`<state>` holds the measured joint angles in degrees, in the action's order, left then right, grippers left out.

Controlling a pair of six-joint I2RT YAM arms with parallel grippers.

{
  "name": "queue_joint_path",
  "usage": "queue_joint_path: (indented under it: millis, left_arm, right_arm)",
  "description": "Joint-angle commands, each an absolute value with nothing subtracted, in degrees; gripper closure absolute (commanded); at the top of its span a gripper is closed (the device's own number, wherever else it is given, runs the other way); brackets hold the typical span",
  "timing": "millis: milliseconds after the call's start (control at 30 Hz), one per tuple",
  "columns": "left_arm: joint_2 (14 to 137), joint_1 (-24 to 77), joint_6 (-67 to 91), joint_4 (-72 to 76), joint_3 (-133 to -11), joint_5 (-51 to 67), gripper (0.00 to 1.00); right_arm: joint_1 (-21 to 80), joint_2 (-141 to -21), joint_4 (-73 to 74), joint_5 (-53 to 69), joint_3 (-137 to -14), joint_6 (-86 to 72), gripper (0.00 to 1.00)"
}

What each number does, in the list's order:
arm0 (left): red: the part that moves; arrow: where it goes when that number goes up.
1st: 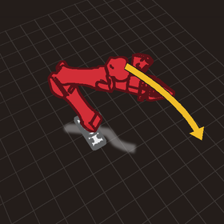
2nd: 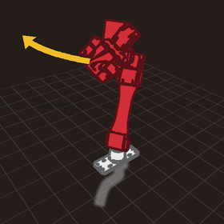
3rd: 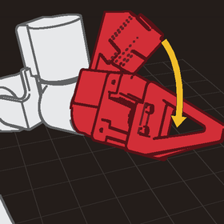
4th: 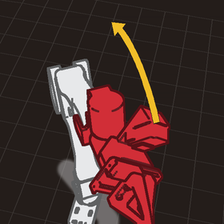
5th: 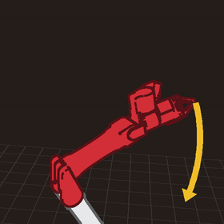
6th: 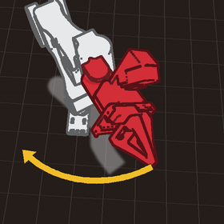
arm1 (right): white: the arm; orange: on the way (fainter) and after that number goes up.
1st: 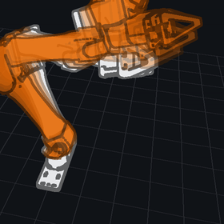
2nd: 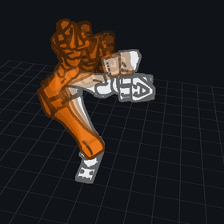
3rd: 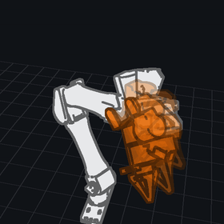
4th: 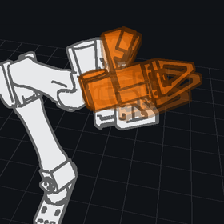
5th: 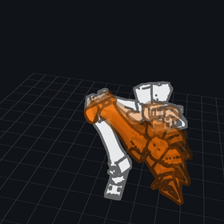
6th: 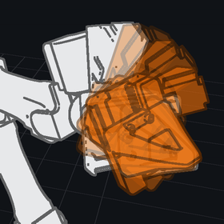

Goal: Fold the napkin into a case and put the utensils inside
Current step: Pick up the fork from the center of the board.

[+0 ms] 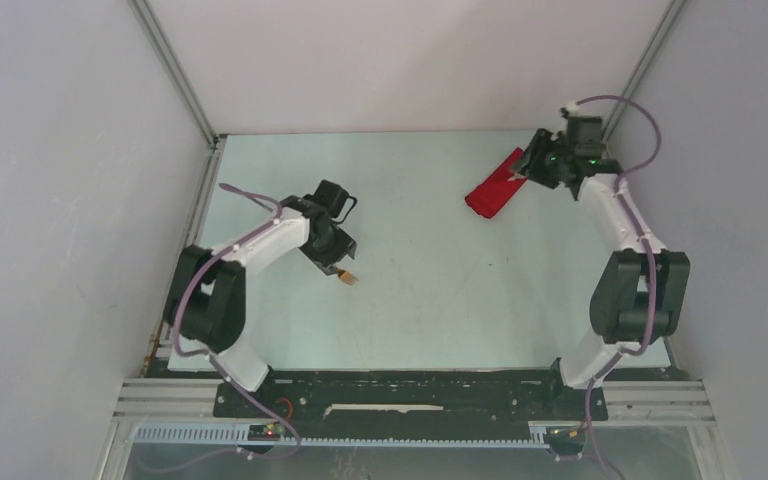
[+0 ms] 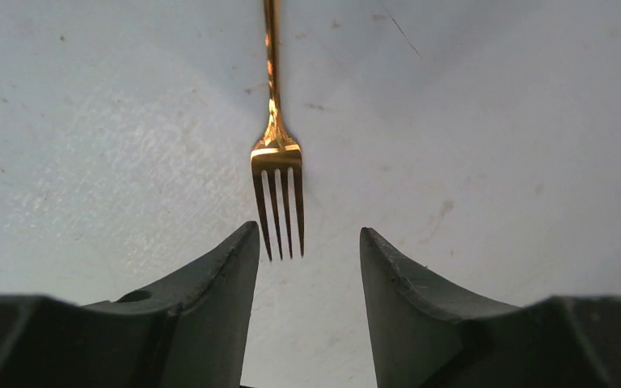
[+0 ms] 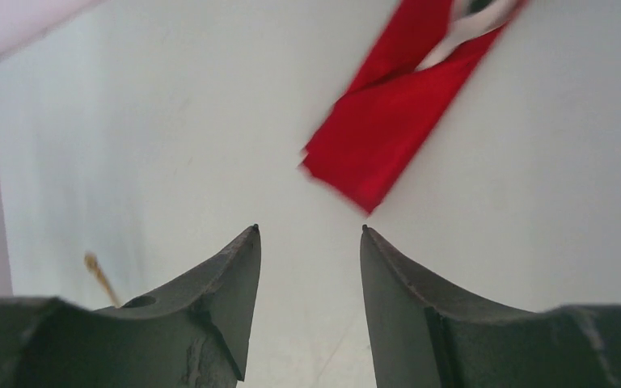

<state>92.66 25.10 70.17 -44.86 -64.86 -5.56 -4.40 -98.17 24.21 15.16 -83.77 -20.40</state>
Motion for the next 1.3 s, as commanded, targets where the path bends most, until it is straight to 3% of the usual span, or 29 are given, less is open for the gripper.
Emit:
queue_joint_path:
  millis: [0,200,633,767,933,1133,1267]
  left_arm:
    - [99.5,22.7,79.8,-54.3,-70.3,-9.1,0.47]
    - [104.1,18.2,82.6,-55.5,-73.2,-12.1,0.47]
    - [113.9,15.0,83.3,-55.3,-77.5,-5.2,0.52]
    - [115.2,14.9,83.9,-55.1,-77.2,-3.0,0.63]
    - [113.1,13.8,84.9,-51.7,-73.0,1.6,0.98]
    - [104.5,12.6,85.7,-42.9,-63.4,11.2,1.0]
    - [99.9,13.7,86.9,-40.1,-58.9,16.0,1.0]
  right_arm:
    - [4.1,-95.5,21.8,13.3,-76.3,-22.0,0.44]
    - [13.4,-95.5,24.6,13.4,-73.0,-19.6,0.44]
    - [28.4,-92.6,25.2,11.4,-69.7,-18.7,0.43]
    - [33.8,-94.0,23.9,11.8,-69.4,-20.1,0.41]
    - [38.4,-97.4,15.6,17.9,-67.4,-26.0,0.4]
    - [42.0,-96.7,-5.9,19.0,-57.0,-40.7,0.36]
    - [45.8,-96.9,-6.8,12.0,-57.2,-38.3,0.36]
